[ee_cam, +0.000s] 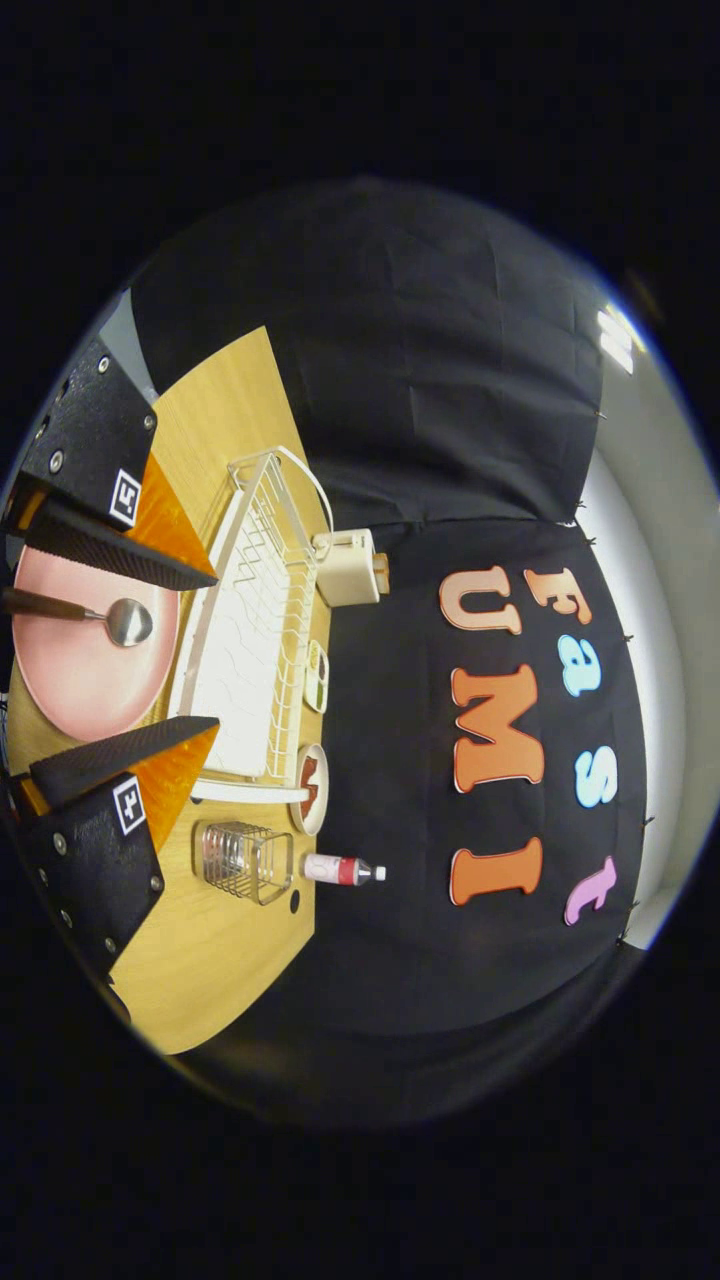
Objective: Take the plate from the dish rack, then take the spoon from the basket and place it into the plate.
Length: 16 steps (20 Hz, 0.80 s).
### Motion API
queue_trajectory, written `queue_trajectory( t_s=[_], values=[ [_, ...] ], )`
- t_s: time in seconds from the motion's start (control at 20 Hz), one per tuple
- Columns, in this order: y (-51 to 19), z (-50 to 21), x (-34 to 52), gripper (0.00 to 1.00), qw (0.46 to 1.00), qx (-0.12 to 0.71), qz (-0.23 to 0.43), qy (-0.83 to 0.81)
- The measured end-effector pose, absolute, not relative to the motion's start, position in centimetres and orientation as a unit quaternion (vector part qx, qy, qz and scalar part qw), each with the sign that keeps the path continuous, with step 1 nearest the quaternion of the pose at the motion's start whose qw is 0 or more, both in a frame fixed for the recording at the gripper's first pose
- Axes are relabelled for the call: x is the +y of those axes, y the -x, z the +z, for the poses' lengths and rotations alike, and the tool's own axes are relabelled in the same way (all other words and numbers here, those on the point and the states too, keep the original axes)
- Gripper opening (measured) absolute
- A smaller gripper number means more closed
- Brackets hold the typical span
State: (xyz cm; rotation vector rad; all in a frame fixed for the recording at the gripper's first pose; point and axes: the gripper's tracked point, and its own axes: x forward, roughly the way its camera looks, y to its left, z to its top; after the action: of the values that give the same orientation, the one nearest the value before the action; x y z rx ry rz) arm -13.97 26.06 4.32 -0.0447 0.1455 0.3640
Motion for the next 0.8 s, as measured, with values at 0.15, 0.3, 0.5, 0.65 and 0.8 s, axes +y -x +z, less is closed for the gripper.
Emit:
queue_trajectory(
  t_s=[0.15,0.3,0.5,0.65,0.8],
  values=[
    [14.2,6.4,26.3,0.81,0.985,0.045,0.167,0.008],
    [14.3,8.6,25.3,0.84,0.99,0.025,0.135,0.015],
    [15.3,12.8,25.3,0.84,0.993,-0.005,0.121,-0.01],
    [15.6,15.7,24.4,0.86,0.995,-0.031,0.097,-0.017],
    [16.2,17.7,24.2,0.9,0.995,-0.052,0.082,-0.016]
  ],
)
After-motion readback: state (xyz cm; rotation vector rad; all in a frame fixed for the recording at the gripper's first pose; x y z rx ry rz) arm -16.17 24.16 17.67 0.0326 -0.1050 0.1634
